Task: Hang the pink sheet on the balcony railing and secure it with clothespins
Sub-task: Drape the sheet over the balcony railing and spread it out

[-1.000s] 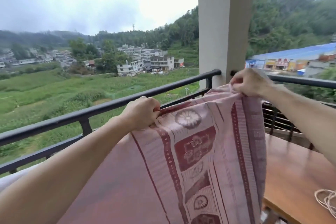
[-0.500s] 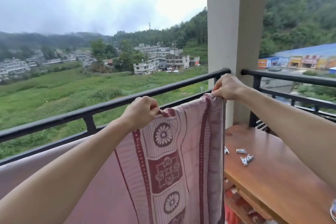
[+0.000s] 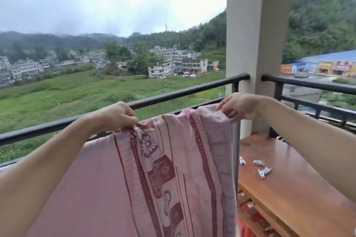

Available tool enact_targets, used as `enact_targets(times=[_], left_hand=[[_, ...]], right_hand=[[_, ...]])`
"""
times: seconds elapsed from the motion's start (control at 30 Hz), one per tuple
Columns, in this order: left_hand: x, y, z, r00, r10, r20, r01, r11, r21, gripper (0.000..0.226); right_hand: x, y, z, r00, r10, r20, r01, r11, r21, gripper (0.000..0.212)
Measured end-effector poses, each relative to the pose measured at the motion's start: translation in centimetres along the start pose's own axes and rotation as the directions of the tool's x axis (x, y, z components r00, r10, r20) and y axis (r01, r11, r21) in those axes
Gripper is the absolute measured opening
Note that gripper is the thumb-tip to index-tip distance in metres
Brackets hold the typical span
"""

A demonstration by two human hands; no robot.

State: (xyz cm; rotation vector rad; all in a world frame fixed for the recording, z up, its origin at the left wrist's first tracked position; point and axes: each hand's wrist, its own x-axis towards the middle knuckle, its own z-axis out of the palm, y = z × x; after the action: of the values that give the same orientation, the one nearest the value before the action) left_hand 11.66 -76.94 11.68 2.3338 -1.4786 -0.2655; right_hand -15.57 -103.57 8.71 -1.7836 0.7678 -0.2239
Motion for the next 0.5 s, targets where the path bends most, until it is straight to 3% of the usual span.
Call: enact_targets(times=[0.07,0.13,0.23,0.3,0.37,0.43,0.5], left_hand=[[0.0,0.3,0.3,0.999,0.015,-0.035,-0.015,1.000,0.006,0.031],[0.3,0.9,0.4,0.999,0.016,-0.045,-0.014,0.999,0.036,0.029],[1.0,2.4,1.2,0.997,0.066,-0.048,-0.061,0.993,0.097,0.026],[1.5,4.0,2.4,0.990,0.123,-0.066,-0.117,0.989,0.086,0.026],[1.9,5.6,3.9,0.977,0.198,-0.076,-0.189,0.976,0.106,0.027],[2.5,6.6,5.2,0.953,0.282,-0.113,-0.260,0.949,0.177,0.024],[2.8,6.9,5.6,0.906,0.369,-0.206,-0.317,0.916,0.245,0.023]], right_hand=[[0.1,1.4,1.1,0.990,-0.026,-0.139,0.017,0.998,-0.061,0.003],[0.0,2.0,1.9,0.983,-0.056,-0.177,0.037,0.994,-0.107,0.015],[-0.4,2.2,3.7,0.991,-0.062,-0.117,0.077,0.989,0.128,0.029],[-0.9,2.1,5.0,0.997,-0.064,-0.050,0.077,0.942,0.327,0.031],[-1.3,2.0,5.9,0.996,-0.086,0.014,0.072,0.911,0.405,0.025],[-2.0,1.4,6.3,0.995,-0.102,0.016,0.093,0.948,0.305,0.018],[-2.6,0.3,5.8,0.976,-0.139,-0.168,0.148,0.988,0.038,0.014]])
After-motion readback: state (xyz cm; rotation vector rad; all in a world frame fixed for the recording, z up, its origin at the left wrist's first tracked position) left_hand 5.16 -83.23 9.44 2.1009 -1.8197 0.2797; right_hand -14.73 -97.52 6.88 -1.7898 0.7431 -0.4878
